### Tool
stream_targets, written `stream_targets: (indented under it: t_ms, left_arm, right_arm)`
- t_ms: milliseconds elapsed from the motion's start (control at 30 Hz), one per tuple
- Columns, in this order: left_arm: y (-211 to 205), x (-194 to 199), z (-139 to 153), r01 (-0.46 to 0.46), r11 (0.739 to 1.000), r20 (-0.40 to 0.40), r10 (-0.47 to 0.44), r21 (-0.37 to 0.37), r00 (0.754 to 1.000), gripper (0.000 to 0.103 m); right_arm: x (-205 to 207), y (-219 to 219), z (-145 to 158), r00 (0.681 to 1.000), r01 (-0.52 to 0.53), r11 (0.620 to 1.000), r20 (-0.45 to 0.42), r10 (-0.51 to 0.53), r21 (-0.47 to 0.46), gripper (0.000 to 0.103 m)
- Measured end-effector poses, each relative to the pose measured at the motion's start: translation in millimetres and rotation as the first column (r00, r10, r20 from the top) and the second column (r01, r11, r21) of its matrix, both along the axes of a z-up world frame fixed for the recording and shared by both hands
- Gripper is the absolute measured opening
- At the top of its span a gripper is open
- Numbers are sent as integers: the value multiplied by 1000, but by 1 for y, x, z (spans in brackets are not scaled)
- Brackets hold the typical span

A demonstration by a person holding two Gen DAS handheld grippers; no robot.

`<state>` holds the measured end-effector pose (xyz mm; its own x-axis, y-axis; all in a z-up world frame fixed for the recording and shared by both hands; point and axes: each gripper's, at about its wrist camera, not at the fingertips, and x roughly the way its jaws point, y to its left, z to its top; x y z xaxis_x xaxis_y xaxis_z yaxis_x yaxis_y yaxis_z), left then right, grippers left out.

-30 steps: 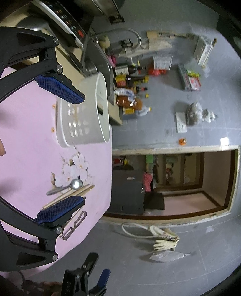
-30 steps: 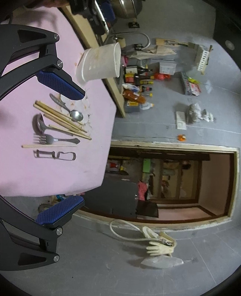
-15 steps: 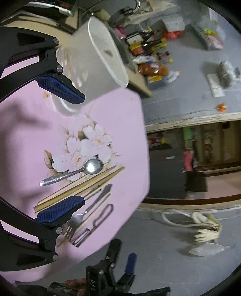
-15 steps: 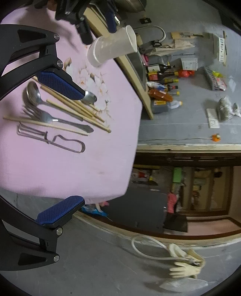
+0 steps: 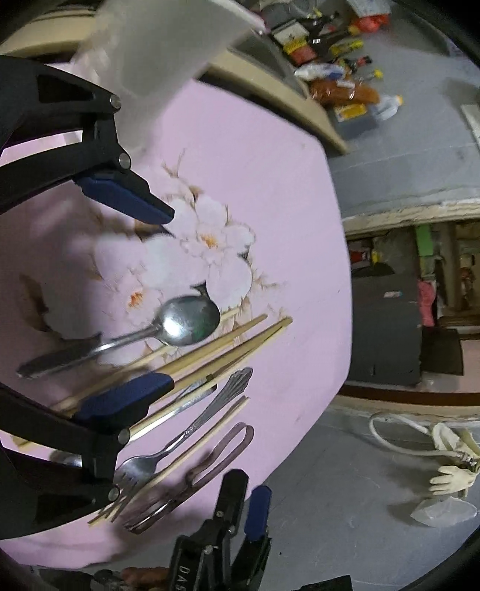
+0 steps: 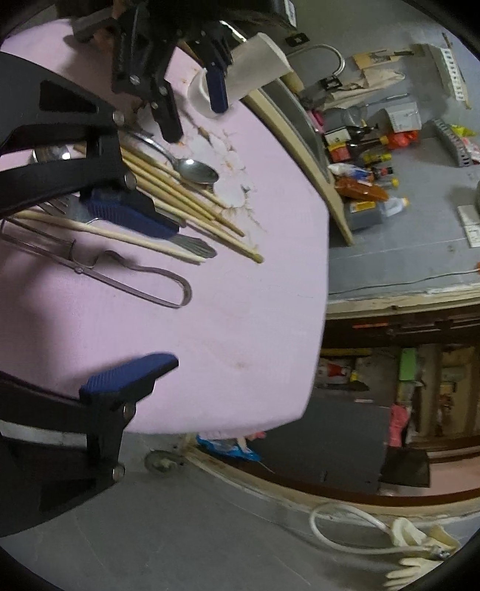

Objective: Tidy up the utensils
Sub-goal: 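Close the left gripper on the metal spoon while the right gripper grasps the tong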

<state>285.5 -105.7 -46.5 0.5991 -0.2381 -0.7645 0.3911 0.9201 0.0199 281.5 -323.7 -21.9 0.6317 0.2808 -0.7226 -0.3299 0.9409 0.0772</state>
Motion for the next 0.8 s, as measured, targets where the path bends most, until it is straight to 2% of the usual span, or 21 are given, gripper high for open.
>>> stream_targets:
  t_ms: [100,200,400,533,767,800]
  left_arm:
    - [-4,8,-6,20,1000,-27,-21,-19,999,72]
    - [-6,19,-12,32,999,-69,-33,-26,997,59]
    - [-6,31,-15,21,999,-97,-24,-36,995,57]
    - [-9,32,-15,14,999,-110,-19,-40,994,54]
    - [-5,33,-13,3,995,-126,-16,-99,992,30]
    - [-4,32,-12,7,995,-127,-20,-103,992,30]
  right_arm:
    - [3,1,-5,999,-18,1000,-26,18,5,52]
    - [6,5,-10,998,-35,999,-50,34,-12,51]
    - [13,10,-20,996,-44,997,-75,39,-60,48]
    - [19,13,-21,996,-42,995,-79,35,-85,41]
    - [23,12,-25,994,-32,995,-103,22,-90,40]
    - [24,14,-25,994,-27,995,-106,17,-98,40]
